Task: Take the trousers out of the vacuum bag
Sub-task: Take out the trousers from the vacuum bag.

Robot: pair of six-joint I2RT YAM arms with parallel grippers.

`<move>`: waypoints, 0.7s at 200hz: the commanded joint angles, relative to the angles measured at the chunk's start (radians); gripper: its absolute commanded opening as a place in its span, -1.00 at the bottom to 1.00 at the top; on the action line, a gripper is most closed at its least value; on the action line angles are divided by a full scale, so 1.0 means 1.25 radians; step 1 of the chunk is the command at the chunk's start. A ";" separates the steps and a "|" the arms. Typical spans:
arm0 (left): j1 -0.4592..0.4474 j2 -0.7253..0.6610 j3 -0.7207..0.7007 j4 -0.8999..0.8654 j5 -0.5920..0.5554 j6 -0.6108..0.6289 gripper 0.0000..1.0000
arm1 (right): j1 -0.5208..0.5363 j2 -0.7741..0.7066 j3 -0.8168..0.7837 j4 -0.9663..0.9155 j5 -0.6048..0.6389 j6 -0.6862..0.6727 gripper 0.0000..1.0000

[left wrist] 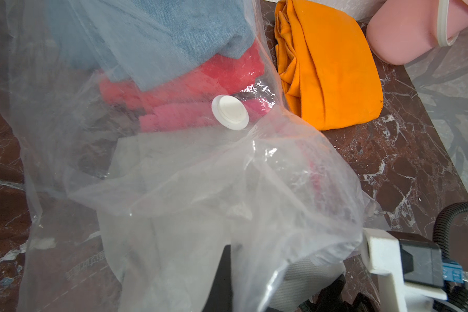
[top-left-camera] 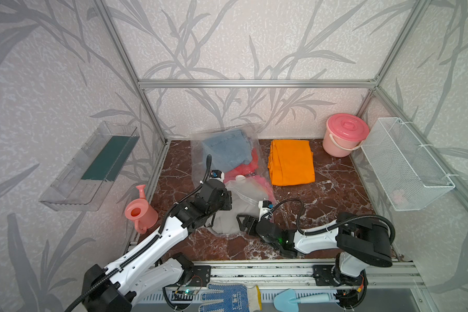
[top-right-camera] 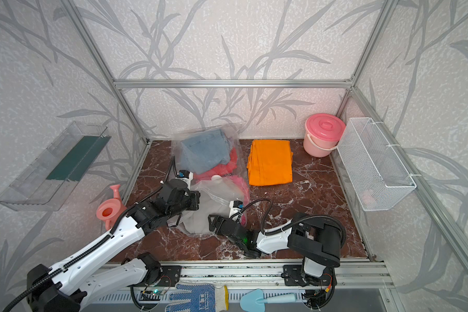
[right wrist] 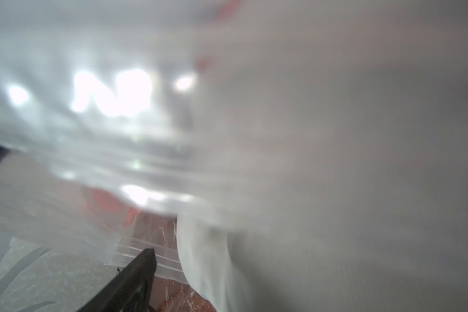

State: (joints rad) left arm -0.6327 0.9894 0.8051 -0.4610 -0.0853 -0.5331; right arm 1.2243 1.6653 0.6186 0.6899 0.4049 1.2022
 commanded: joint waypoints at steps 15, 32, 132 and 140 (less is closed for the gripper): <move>0.002 -0.011 0.011 -0.004 -0.015 0.003 -1.00 | -0.004 -0.022 0.031 0.035 0.005 -0.054 0.73; 0.002 -0.010 0.014 -0.006 -0.015 0.004 -1.00 | -0.004 -0.015 0.034 0.020 0.020 -0.050 0.74; 0.002 -0.011 0.017 -0.008 -0.016 0.006 -1.00 | -0.006 0.103 -0.001 0.065 0.055 0.024 0.73; 0.002 -0.011 0.017 -0.008 -0.017 0.006 -1.00 | -0.009 0.110 0.001 0.078 0.055 0.020 0.73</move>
State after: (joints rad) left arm -0.6327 0.9894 0.8051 -0.4610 -0.0864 -0.5327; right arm 1.2247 1.7626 0.6212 0.7475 0.4412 1.2259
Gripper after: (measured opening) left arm 0.046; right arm 0.865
